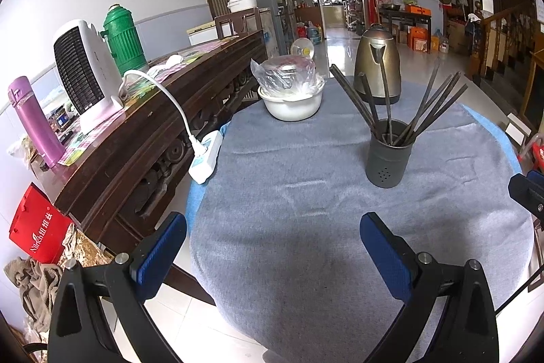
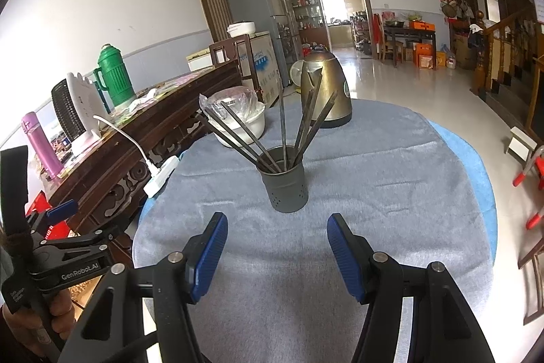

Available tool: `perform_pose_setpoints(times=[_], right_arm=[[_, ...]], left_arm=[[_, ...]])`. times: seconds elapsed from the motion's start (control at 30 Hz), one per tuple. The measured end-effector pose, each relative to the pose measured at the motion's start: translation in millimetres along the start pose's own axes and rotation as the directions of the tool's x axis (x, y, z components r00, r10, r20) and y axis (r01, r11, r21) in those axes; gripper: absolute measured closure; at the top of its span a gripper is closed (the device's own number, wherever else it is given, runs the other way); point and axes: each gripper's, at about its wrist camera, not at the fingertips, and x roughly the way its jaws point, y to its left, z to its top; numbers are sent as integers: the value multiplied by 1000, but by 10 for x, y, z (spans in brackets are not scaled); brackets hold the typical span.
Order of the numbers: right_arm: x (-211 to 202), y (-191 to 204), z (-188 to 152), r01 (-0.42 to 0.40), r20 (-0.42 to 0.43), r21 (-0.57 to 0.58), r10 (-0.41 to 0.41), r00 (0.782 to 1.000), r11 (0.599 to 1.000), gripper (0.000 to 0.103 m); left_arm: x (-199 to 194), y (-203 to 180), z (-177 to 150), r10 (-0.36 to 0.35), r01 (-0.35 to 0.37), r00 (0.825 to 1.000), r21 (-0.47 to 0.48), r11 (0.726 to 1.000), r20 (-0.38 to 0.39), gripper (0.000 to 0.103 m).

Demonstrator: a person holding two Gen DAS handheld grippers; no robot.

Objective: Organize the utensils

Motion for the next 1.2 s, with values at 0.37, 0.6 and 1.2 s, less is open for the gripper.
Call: perform_pose_setpoints(times=[0.37, 0.6, 1.2], right_arm=[[168, 115, 22, 6, -28, -9, -6, 1000, 1000, 38], [284, 190, 21, 25, -48, -19, -26, 999, 1000, 38], [440, 159, 184, 15, -45, -10, -15, 999, 1000, 38]], left_arm=[[171, 79, -9, -11, 11, 1000, -6, 1000, -19, 1], [329, 109, -43, -22, 22, 999, -8, 1000, -48, 1], [429, 71, 160, -8, 8, 999, 2, 1000, -45, 1]])
